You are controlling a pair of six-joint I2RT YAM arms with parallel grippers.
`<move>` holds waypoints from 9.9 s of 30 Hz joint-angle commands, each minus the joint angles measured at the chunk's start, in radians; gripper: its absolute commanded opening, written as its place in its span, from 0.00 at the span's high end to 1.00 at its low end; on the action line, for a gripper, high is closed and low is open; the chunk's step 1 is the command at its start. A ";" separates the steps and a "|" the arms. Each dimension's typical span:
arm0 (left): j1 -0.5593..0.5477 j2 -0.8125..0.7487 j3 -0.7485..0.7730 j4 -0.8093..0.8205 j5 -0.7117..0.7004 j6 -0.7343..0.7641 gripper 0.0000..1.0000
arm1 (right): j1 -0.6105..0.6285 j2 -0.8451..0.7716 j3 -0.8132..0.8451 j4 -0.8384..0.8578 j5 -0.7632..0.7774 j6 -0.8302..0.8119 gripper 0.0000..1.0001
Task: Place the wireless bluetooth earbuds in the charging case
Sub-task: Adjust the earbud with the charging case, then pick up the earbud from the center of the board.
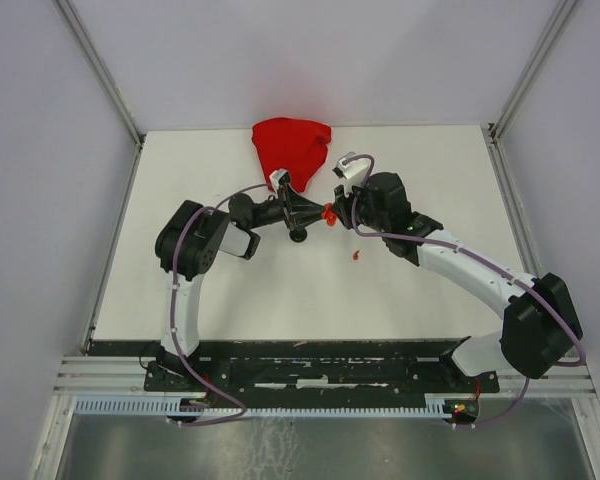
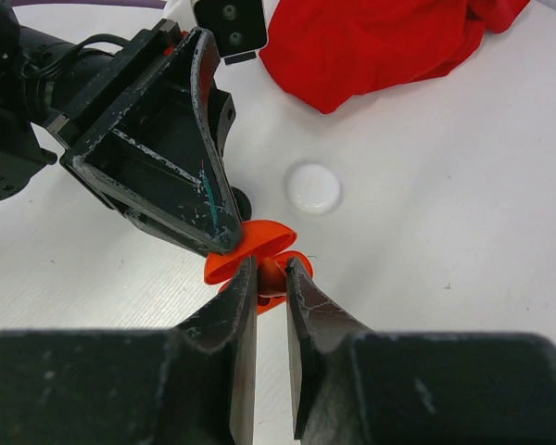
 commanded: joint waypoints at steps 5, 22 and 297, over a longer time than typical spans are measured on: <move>0.005 -0.044 0.009 0.122 0.000 0.044 0.97 | 0.005 -0.027 0.010 0.022 0.013 -0.006 0.87; 0.004 -0.097 0.029 0.122 -0.007 0.033 0.97 | 0.005 -0.006 0.018 0.015 0.012 0.009 0.85; 0.128 -0.126 -0.160 0.201 -0.101 0.032 0.97 | -0.026 0.505 0.363 -0.579 0.176 0.330 0.50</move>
